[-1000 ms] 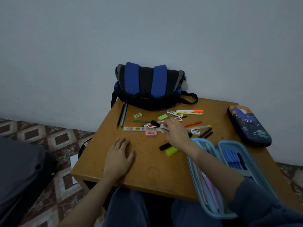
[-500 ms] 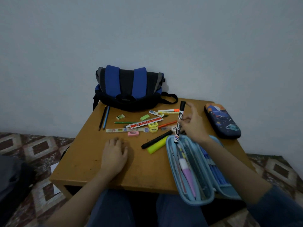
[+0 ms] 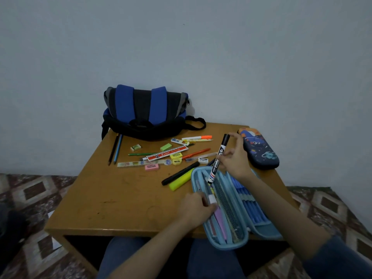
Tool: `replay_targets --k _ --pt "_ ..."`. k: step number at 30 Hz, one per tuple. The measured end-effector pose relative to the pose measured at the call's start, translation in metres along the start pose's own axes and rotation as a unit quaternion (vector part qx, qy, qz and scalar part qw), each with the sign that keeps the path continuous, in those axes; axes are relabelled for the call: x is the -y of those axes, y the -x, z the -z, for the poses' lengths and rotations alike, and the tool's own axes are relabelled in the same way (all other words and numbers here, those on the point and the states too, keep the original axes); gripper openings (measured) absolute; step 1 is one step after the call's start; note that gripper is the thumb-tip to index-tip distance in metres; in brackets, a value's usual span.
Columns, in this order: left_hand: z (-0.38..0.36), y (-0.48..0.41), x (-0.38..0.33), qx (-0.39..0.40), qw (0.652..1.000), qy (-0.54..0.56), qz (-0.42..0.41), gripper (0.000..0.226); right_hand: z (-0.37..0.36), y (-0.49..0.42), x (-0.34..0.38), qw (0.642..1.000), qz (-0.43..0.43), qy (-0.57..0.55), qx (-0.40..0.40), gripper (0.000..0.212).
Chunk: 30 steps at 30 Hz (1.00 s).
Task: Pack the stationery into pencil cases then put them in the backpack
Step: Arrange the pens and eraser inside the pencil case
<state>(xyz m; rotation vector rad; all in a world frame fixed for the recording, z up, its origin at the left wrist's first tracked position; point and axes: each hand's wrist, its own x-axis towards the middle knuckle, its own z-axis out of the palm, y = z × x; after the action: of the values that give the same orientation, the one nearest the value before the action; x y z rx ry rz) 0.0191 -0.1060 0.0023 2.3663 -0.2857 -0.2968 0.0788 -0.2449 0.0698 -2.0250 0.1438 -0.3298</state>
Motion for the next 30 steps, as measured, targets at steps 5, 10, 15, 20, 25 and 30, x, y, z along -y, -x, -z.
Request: replay_targets --k 5,10,15,20,25,30 --pt "-0.003 0.0 0.0 -0.009 1.0 0.009 0.02 0.029 -0.002 0.006 -0.011 1.0 -0.002 0.02 0.014 0.07" --pt "0.0 -0.004 -0.001 -0.013 1.0 0.017 0.015 0.012 -0.003 0.011 -0.01 0.999 0.003 0.031 0.012 0.068" --pt "0.011 -0.011 -0.003 -0.02 0.999 0.028 0.01 0.024 -0.006 0.011 -0.005 0.999 0.008 0.046 0.013 0.065" --pt "0.01 -0.01 0.003 -0.026 0.998 0.049 0.005 0.032 -0.006 0.008 -0.004 0.999 -0.006 0.034 -0.034 0.058" --pt "0.01 -0.008 0.003 -0.03 0.998 0.062 -0.002 0.031 -0.011 0.001 -0.014 0.996 -0.076 -0.007 -0.055 0.06" --pt "0.011 -0.007 0.001 -0.033 0.997 0.074 -0.008 0.03 -0.012 -0.004 -0.015 0.991 -0.13 -0.038 -0.023 0.062"
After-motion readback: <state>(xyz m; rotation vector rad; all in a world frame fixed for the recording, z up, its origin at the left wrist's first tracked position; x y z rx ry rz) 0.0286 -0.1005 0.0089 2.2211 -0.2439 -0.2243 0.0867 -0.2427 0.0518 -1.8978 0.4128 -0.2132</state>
